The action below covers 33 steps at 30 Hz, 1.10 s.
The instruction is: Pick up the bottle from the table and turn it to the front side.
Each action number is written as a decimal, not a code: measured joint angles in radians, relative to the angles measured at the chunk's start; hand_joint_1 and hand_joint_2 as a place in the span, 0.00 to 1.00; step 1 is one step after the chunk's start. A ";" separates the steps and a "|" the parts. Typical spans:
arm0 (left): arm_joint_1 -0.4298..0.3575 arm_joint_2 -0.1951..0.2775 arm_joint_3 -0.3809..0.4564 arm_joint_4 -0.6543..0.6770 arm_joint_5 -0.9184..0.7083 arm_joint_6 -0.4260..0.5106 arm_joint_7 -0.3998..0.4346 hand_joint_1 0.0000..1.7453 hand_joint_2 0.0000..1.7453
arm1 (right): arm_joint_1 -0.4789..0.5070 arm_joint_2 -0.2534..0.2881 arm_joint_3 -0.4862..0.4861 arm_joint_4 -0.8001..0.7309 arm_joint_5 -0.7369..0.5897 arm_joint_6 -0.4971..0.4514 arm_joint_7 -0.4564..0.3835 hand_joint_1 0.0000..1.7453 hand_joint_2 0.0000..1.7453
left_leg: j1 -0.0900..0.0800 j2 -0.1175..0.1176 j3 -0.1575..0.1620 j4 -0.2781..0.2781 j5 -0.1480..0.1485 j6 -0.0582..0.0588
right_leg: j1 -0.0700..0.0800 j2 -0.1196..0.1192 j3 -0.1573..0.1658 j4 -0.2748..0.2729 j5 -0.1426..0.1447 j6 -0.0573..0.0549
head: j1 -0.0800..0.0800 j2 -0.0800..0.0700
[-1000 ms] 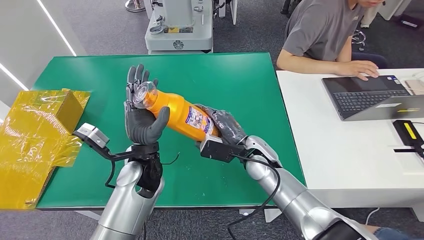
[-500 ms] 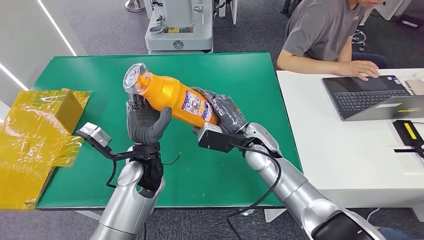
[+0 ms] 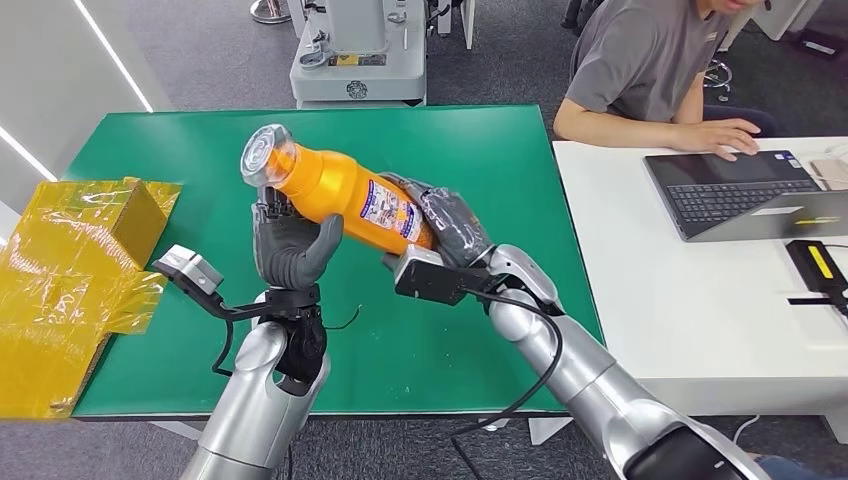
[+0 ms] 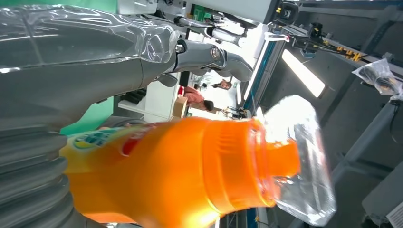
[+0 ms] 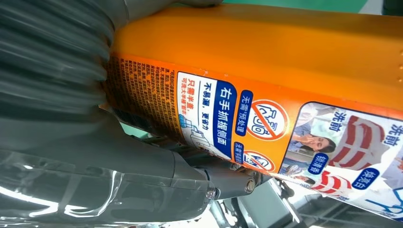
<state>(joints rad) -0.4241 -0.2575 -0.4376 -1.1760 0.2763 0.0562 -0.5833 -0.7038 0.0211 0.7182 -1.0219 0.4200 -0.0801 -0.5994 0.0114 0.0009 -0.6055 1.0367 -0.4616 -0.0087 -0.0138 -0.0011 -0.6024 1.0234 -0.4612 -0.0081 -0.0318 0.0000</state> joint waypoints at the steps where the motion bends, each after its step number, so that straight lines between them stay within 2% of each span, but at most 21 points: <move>1: 0.000 0.000 0.000 0.000 0.000 0.003 0.000 0.00 1.00 | 0.003 0.001 0.001 0.003 0.000 0.006 0.001 1.00 1.00 | 0.000 0.000 0.000 0.000 0.000 0.000 | 0.000 0.000 0.000 0.000 0.000 0.000 | 0.000 0.000; 21: 0.022 0.002 0.000 -0.012 -0.006 0.009 0.015 0.00 1.00 | 0.020 0.012 0.025 0.110 -0.011 0.069 -0.004 1.00 1.00 | 0.000 0.000 0.000 0.000 0.000 0.000 | 0.000 0.000 0.000 0.000 0.000 0.000 | 0.000 0.000; 22: 0.022 0.002 0.000 -0.012 -0.007 0.009 0.015 0.15 1.00 | 0.020 0.012 0.025 0.112 -0.012 0.069 -0.006 1.00 1.00 | 0.000 0.000 0.000 0.000 0.000 0.000 | 0.000 0.000 0.000 0.000 0.000 0.000 | 0.000 0.000; 25: 0.022 0.002 0.000 -0.012 -0.008 0.002 0.014 0.90 1.00 | 0.020 0.012 0.025 0.118 -0.017 0.066 -0.012 1.00 1.00 | 0.000 0.000 0.000 0.000 0.000 0.000 | 0.000 0.000 0.000 0.000 0.000 0.000 | 0.000 0.000; 26: 0.022 0.002 0.000 -0.012 -0.009 -0.002 0.014 1.00 1.00 | 0.020 0.012 0.025 0.119 -0.019 0.064 -0.014 1.00 1.00 | 0.000 0.000 0.000 0.000 0.000 0.000 | 0.000 0.000 0.000 0.000 0.000 0.000 | 0.000 0.000; 33: 0.018 0.002 0.000 -0.011 0.002 -0.023 0.005 1.00 1.00 | 0.020 0.013 0.025 0.125 -0.029 0.049 -0.020 1.00 1.00 | 0.000 0.000 0.000 0.000 0.000 0.000 | 0.000 0.000 0.000 0.000 0.000 0.000 | 0.000 0.000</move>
<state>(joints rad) -0.4057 -0.2552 -0.4375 -1.1869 0.2785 0.0337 -0.5784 -0.6833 0.0337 0.7431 -0.8967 0.3905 -0.0308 -0.6192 0.0114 0.0009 -0.6055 1.0367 -0.4616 -0.0087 -0.0139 -0.0011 -0.6024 1.0233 -0.4612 -0.0081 -0.0317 0.0000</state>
